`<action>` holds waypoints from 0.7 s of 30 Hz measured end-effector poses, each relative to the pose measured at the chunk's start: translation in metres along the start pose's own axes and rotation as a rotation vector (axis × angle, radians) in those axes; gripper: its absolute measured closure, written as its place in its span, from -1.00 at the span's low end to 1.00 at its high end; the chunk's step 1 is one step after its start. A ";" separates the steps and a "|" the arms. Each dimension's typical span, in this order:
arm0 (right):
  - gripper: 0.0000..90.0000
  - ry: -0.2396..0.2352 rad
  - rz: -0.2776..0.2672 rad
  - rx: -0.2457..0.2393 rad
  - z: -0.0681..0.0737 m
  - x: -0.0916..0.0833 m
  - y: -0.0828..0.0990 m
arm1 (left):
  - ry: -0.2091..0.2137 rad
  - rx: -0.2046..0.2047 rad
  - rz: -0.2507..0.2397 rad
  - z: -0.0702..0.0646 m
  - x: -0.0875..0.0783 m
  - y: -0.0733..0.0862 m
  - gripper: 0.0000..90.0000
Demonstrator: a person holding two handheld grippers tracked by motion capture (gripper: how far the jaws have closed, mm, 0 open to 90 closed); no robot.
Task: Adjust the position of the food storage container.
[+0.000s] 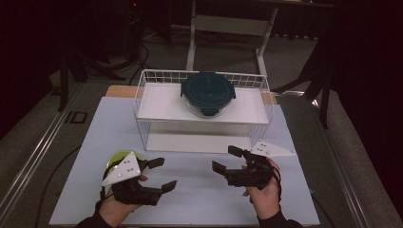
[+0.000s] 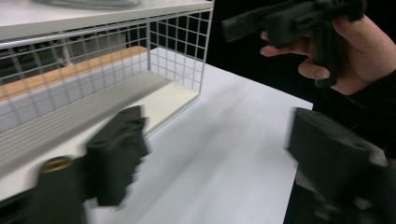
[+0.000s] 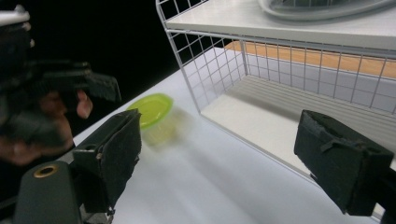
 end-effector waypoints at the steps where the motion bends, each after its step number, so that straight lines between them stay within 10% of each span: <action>1: -0.68 0.005 -0.002 -0.007 0.000 -0.002 0.001 | -0.010 0.006 0.005 0.004 -0.004 0.000 -0.30; 15: -0.67 -0.043 -0.047 -0.051 0.007 -0.028 0.017 | -0.321 0.001 0.090 0.081 -0.073 0.031 0.99; 21: -0.67 -0.050 -0.040 -0.040 0.007 -0.033 0.029 | -0.407 -0.010 0.116 0.112 -0.092 0.055 1.00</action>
Point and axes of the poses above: each handheld gripper's, and its own axes: x roughly forward along the jaws, y roughly out of its underside, z roughly to its left, the point moved 10 cm from there along x, roughly forward along the jaws, and after that the axes turned 9 degrees about -z, right-handed, at the moved point
